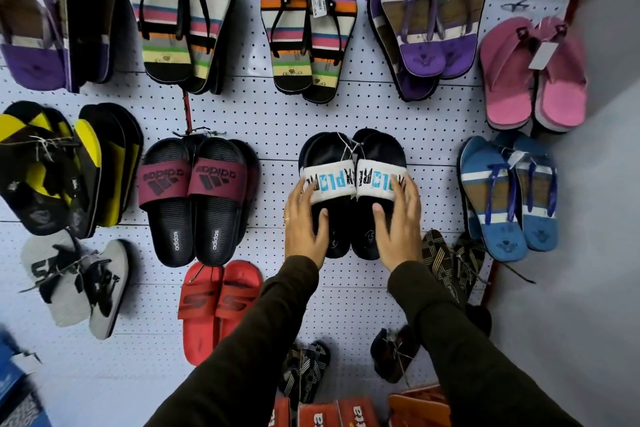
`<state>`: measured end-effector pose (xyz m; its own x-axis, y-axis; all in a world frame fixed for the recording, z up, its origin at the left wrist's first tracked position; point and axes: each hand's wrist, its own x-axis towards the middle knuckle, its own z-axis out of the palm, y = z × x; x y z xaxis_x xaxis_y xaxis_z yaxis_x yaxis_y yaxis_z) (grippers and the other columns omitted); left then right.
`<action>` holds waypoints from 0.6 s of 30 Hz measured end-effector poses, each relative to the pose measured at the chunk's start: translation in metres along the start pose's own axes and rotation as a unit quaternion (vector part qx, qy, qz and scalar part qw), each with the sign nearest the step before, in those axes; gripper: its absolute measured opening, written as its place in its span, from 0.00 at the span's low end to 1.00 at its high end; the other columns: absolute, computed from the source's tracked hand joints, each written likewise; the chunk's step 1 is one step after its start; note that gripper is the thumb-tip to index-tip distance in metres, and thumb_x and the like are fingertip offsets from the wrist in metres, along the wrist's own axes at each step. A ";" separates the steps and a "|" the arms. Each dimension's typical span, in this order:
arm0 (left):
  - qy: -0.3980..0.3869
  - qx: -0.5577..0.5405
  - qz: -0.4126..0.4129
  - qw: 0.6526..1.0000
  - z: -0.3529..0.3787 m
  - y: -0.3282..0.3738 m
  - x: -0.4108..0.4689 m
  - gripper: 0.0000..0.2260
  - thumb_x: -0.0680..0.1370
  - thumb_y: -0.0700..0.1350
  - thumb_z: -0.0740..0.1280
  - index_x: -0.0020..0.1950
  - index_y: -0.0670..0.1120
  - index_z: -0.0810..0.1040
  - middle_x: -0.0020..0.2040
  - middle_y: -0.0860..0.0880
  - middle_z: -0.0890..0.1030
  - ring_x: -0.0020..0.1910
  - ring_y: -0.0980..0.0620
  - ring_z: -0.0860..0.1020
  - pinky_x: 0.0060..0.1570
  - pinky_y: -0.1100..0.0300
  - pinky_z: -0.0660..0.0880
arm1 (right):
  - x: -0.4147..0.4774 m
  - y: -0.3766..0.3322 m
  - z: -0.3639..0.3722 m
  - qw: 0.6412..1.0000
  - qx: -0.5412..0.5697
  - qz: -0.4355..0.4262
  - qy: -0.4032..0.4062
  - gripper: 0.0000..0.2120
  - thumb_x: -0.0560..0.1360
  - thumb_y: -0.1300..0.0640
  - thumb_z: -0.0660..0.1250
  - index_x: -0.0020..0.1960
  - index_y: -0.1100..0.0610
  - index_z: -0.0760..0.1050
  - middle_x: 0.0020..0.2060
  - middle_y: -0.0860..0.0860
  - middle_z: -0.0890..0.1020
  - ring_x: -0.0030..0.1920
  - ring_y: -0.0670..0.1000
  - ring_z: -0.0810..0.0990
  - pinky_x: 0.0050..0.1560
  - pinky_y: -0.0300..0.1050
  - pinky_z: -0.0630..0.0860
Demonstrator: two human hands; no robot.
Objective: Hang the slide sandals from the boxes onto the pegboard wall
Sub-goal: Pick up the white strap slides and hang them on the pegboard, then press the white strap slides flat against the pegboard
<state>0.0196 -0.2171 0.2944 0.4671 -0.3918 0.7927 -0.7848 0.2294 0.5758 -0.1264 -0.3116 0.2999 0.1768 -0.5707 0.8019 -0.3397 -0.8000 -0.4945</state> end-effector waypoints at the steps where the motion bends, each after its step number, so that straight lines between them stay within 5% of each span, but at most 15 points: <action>1: -0.016 0.025 0.034 0.999 0.002 0.003 0.005 0.22 0.80 0.46 0.58 0.75 0.53 0.63 0.78 0.52 0.58 0.79 0.51 0.55 0.77 0.58 0.53 | 0.005 0.000 0.004 0.999 -0.035 -0.036 -0.012 0.26 0.83 0.49 0.56 0.80 0.53 0.59 0.81 0.53 0.54 0.82 0.55 0.51 0.80 0.53 0.56; 5: -0.131 0.157 0.066 0.977 0.017 -0.001 0.018 0.26 0.81 0.51 0.54 0.79 0.56 0.53 0.81 0.53 0.48 0.81 0.48 0.45 0.79 0.50 0.49 | 0.017 0.012 0.022 0.992 -0.079 -0.056 -0.078 0.28 0.83 0.48 0.52 0.82 0.51 0.53 0.82 0.50 0.49 0.83 0.56 0.43 0.81 0.58 0.50; 11: -0.186 0.268 0.051 0.944 0.023 -0.014 0.037 0.28 0.80 0.55 0.51 0.80 0.55 0.47 0.81 0.50 0.45 0.80 0.44 0.46 0.79 0.48 0.53 | 0.033 0.032 0.032 0.984 -0.104 -0.057 -0.130 0.30 0.82 0.45 0.50 0.82 0.47 0.46 0.80 0.40 0.38 0.82 0.56 0.41 0.81 0.59 0.54; 18: -0.208 0.276 0.054 0.937 0.013 -0.016 0.038 0.28 0.80 0.55 0.50 0.79 0.57 0.47 0.81 0.52 0.45 0.81 0.47 0.46 0.79 0.47 0.51 | 0.027 0.025 0.032 0.984 -0.118 -0.042 -0.126 0.30 0.82 0.44 0.51 0.82 0.50 0.49 0.83 0.50 0.46 0.83 0.57 0.44 0.80 0.59 0.55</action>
<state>0.0442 -0.2473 0.3127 0.2647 -0.7321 0.6277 -0.9628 -0.1643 0.2144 -0.1006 -0.3532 0.2980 0.4276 -0.5559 0.7128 -0.5144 -0.7981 -0.3137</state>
